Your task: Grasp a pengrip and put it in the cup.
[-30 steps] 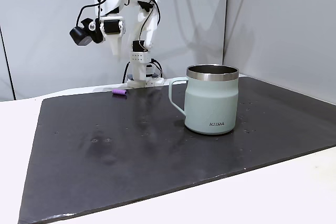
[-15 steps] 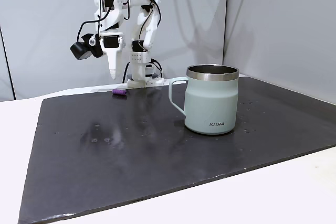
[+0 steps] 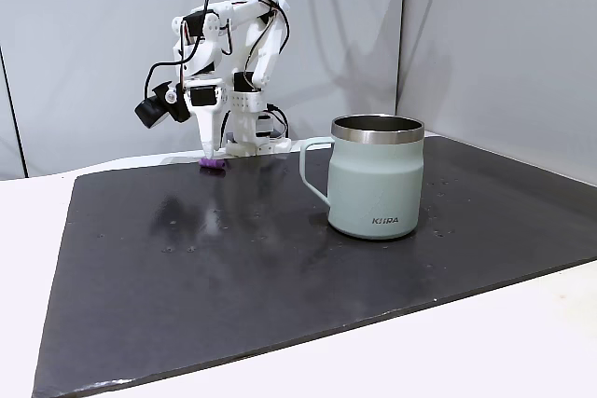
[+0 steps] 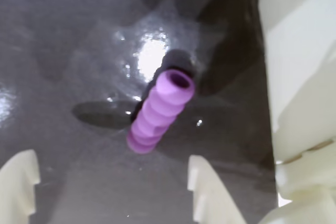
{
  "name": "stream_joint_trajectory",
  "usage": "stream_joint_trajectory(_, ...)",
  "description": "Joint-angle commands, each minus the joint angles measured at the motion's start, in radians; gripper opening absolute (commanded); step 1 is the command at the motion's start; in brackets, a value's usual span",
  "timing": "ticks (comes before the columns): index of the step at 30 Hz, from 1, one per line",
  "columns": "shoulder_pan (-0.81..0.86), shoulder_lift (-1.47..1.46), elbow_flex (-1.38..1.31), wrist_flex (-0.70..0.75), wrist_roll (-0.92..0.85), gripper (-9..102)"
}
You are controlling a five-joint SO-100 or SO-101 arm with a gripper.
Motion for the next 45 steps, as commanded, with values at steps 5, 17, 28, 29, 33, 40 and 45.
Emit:
stream_joint_trajectory(5,0.049,-0.005,0.02,-0.063,-0.043,34)
stream_joint_trajectory(17,0.071,-0.006,0.124,-0.179,-0.107,30)
stream_joint_trajectory(28,0.069,-0.008,0.169,-0.221,-0.121,15)
stream_joint_trajectory(29,0.074,-0.012,0.169,-0.224,-0.127,13)
stream_joint_trajectory(33,0.081,-0.034,0.17,-0.239,-0.137,5)
stream_joint_trajectory(40,0.061,-0.011,0.149,-0.206,-0.13,2)
stream_joint_trajectory(45,-0.044,0.017,0.044,-0.107,-0.032,0)
